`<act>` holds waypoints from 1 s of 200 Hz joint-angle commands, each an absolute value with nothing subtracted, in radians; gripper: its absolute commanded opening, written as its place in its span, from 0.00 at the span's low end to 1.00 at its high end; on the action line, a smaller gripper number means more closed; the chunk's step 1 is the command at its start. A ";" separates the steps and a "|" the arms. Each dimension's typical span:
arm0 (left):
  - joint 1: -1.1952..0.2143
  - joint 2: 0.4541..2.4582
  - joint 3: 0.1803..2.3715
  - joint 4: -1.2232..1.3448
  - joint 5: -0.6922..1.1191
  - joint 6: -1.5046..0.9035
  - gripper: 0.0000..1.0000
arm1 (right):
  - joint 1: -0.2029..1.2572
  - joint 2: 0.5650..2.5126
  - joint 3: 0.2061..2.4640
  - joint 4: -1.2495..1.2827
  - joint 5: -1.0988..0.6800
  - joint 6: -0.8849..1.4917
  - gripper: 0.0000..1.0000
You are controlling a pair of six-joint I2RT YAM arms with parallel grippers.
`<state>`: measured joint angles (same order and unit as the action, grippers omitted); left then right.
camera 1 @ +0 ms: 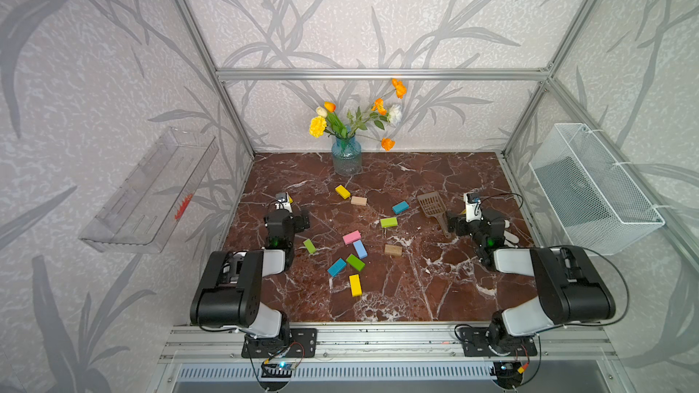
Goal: Assemble the letter c with building blocks
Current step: Pick up the building block from the center of the board.
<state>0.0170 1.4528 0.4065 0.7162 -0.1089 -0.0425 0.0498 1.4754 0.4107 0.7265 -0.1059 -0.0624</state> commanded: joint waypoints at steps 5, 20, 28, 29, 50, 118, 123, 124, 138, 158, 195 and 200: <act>0.020 1.259 0.510 0.416 -0.162 -0.094 0.97 | 0.073 1.323 0.545 0.415 -0.111 -0.059 0.95; 0.019 1.177 0.568 0.238 -0.145 -0.141 0.97 | 0.105 1.279 0.630 0.221 -0.116 -0.049 0.90; 0.018 1.142 0.591 0.162 -0.128 -0.166 0.96 | 0.135 1.262 0.665 0.137 -0.104 -0.048 0.87; 0.017 1.138 0.592 0.154 -0.126 -0.171 0.95 | 0.140 1.260 0.670 0.129 -0.101 -0.047 0.87; 0.018 1.094 0.658 -0.054 -0.101 -0.272 0.88 | 0.221 1.223 0.741 -0.042 -0.074 -0.012 0.83; 0.013 1.123 0.817 -0.589 -0.011 -0.529 0.82 | 0.393 1.211 0.912 -0.502 -0.195 0.172 0.78; 0.014 1.134 0.825 -0.618 -0.006 -0.535 0.82 | 0.395 1.213 0.914 -0.516 -0.216 0.191 0.77; 0.014 1.137 0.826 -0.623 -0.004 -0.536 0.82 | 0.396 1.214 0.914 -0.519 -0.220 0.195 0.76; 0.013 1.165 0.846 -0.689 0.013 -0.558 0.78 | 0.399 1.230 0.920 -0.556 -0.280 0.241 0.71; 0.012 1.200 0.862 -0.739 0.061 -0.576 0.72 | 0.415 1.262 0.937 -0.607 -0.328 0.265 0.66; 0.003 1.241 0.856 -0.753 0.112 -0.588 0.63 | 0.462 1.320 0.982 -0.678 -0.379 0.279 0.63; 0.000 1.249 0.855 -0.752 0.116 -0.587 0.62 | 0.466 1.328 0.989 -0.683 -0.388 0.278 0.61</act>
<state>0.0109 1.2270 0.8322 -0.6914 0.0677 -0.5678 0.4404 1.3006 0.9360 -0.5999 -0.3191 0.2478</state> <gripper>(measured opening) 0.636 0.637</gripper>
